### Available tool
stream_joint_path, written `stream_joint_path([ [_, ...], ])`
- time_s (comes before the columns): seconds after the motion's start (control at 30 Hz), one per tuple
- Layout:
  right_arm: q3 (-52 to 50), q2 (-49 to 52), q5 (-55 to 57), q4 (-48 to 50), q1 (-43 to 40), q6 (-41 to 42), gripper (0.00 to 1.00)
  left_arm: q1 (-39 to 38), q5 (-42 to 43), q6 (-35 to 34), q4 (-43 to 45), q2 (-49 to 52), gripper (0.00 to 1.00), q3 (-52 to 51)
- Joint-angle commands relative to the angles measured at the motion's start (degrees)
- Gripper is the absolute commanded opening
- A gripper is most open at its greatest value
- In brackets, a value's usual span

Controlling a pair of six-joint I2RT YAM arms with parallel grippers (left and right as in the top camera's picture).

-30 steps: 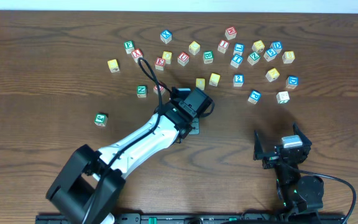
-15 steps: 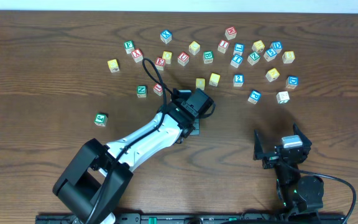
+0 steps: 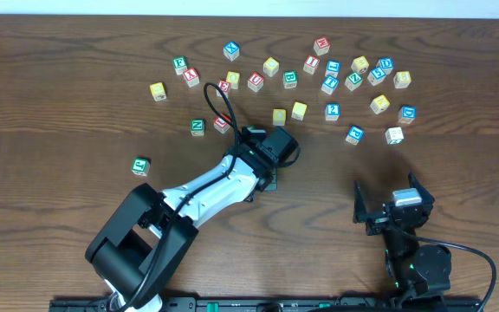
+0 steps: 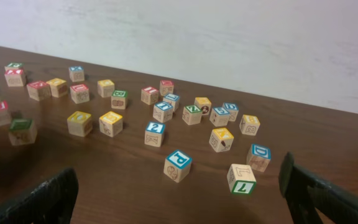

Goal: Spell out AI2
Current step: 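Lower the I block onto the table right of the A block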

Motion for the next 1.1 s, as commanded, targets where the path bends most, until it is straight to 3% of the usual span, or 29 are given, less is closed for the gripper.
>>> stream_joint_path([
  [0.0, -0.09, -0.31, 0.26, -0.24, -0.46, 0.63, 0.99, 0.28, -1.09, -1.20, -0.20, 0.52, 0.08, -0.70],
  [1.07, -0.09, -0.31, 0.24, -0.24, -0.46, 0.63, 0.99, 0.28, -1.14, -4.42, -0.87, 1.53, 0.07, -0.83],
])
